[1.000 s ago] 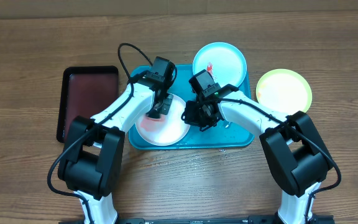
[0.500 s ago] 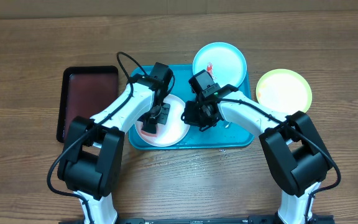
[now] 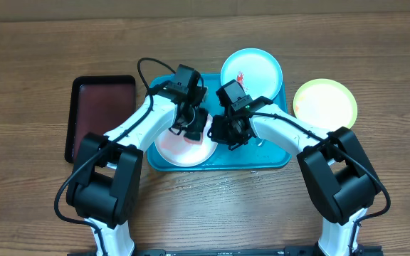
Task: Clean dirty plates on tray and stack at the side
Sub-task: 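Continue scrubbing the white plate's inner rim with the left gripper's sponge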
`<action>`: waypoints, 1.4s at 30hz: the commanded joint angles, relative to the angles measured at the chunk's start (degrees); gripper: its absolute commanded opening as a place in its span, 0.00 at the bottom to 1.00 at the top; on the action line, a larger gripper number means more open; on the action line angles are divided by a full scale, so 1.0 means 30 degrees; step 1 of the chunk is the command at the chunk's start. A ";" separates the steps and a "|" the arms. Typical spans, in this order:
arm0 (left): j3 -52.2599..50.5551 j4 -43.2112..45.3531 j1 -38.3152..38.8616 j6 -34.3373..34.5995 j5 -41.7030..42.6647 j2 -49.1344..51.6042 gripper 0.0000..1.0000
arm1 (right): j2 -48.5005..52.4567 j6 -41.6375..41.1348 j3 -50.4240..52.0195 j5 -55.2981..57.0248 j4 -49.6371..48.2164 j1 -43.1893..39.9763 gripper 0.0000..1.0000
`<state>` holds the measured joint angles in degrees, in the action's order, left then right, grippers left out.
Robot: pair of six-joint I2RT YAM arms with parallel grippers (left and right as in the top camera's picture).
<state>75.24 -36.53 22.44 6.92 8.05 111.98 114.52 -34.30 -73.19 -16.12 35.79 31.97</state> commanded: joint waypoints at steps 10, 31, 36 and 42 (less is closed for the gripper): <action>-0.0117 -0.1341 -0.0007 0.0160 -0.9996 0.0029 0.04 | 0.0233 0.0080 -0.0124 -0.0226 -0.0051 0.0036 0.04; -0.0117 -0.2681 0.0029 0.0838 0.2936 0.0029 0.04 | 0.0233 0.0080 -0.0124 -0.0233 -0.0124 0.0036 0.04; -0.0117 -0.1100 -0.0117 0.1362 0.1355 0.0029 0.04 | 0.0233 0.0080 -0.0124 -0.0226 -0.0051 0.0036 0.04; -0.0073 0.0481 -0.1013 0.2674 -0.1581 0.0029 0.04 | 0.0233 0.0080 -0.0124 -0.0233 -0.0051 0.0036 0.04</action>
<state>75.22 -36.29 21.32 12.12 7.77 111.98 114.61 -34.30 -73.19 -16.53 35.68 32.01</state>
